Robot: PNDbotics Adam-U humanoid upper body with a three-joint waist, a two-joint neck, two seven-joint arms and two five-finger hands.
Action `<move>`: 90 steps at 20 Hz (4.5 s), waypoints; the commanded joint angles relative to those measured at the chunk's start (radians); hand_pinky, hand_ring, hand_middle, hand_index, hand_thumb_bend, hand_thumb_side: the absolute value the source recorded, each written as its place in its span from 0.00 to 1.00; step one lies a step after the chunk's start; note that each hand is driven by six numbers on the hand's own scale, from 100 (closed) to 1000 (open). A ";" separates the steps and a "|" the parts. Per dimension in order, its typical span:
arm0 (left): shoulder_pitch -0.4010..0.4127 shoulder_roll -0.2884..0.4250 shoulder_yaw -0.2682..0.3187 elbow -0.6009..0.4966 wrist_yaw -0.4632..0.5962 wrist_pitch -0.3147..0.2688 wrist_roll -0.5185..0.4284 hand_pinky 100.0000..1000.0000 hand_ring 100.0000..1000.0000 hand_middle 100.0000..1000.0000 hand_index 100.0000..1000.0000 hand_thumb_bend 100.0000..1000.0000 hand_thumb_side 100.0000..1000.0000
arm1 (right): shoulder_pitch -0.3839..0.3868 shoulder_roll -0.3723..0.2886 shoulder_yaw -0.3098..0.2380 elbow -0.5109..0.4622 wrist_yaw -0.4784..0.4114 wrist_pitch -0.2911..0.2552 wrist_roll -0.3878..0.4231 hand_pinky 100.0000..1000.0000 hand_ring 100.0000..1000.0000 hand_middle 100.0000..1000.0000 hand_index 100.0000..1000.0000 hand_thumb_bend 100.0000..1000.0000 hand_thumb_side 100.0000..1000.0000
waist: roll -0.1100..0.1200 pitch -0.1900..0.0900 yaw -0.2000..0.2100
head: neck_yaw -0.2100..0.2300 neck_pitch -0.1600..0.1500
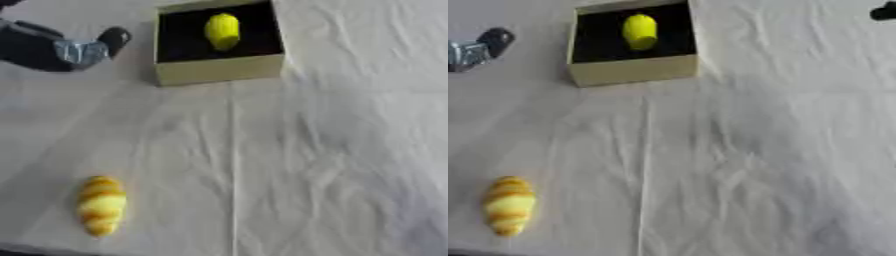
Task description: Pick up objects on the table and place them in the box.
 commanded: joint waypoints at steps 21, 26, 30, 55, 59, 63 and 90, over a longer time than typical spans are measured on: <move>0.326 0.102 -0.013 -0.029 -0.114 -0.221 -0.041 0.84 0.88 0.80 0.89 0.29 0.55 | 0.015 -0.019 -0.011 -0.017 0.007 0.004 -0.010 0.83 0.61 0.64 0.75 0.00 0.57 | -0.018 -0.049 0.029 | -0.007 0.029; 0.335 0.092 -0.040 -0.029 -0.168 -0.188 -0.121 0.84 0.89 0.81 0.89 0.32 0.59 | 0.015 -0.016 -0.011 -0.017 0.005 0.006 -0.010 0.83 0.61 0.64 0.75 0.00 0.58 | -0.016 -0.046 0.024 | -0.005 0.029; 0.360 0.084 -0.070 -0.029 -0.182 -0.159 -0.192 0.84 0.89 0.81 0.89 0.32 0.60 | 0.015 -0.013 -0.010 -0.017 0.004 0.010 -0.011 0.83 0.61 0.64 0.75 0.00 0.58 | -0.014 -0.046 0.020 | -0.003 0.029; 0.360 0.011 -0.106 -0.029 -0.389 0.008 -0.212 0.82 0.86 0.77 0.86 0.33 0.29 | 0.023 0.012 -0.008 -0.017 -0.001 0.027 -0.005 0.84 0.61 0.64 0.75 0.00 0.61 | -0.013 -0.035 0.011 | 0.016 0.027; 0.359 0.000 -0.116 -0.029 -0.406 0.015 -0.223 0.80 0.82 0.73 0.77 0.32 0.24 | 0.022 0.015 -0.009 -0.017 -0.002 0.027 -0.006 0.84 0.61 0.64 0.75 0.00 0.61 | -0.011 -0.033 0.008 | 0.018 0.029; 0.362 -0.006 -0.123 -0.029 -0.416 0.017 -0.230 0.77 0.78 0.68 0.69 0.29 0.17 | 0.022 0.015 -0.009 -0.017 -0.003 0.028 -0.006 0.84 0.61 0.64 0.75 0.00 0.61 | -0.011 -0.034 0.007 | 0.022 0.031; -0.219 -0.056 0.040 -0.024 -0.151 0.123 -0.066 0.66 0.65 0.54 0.52 0.00 0.00 | 0.021 -0.021 -0.001 -0.017 -0.004 0.016 0.000 0.84 0.61 0.64 0.75 0.00 0.60 | -0.008 -0.047 0.019 | 0.010 0.028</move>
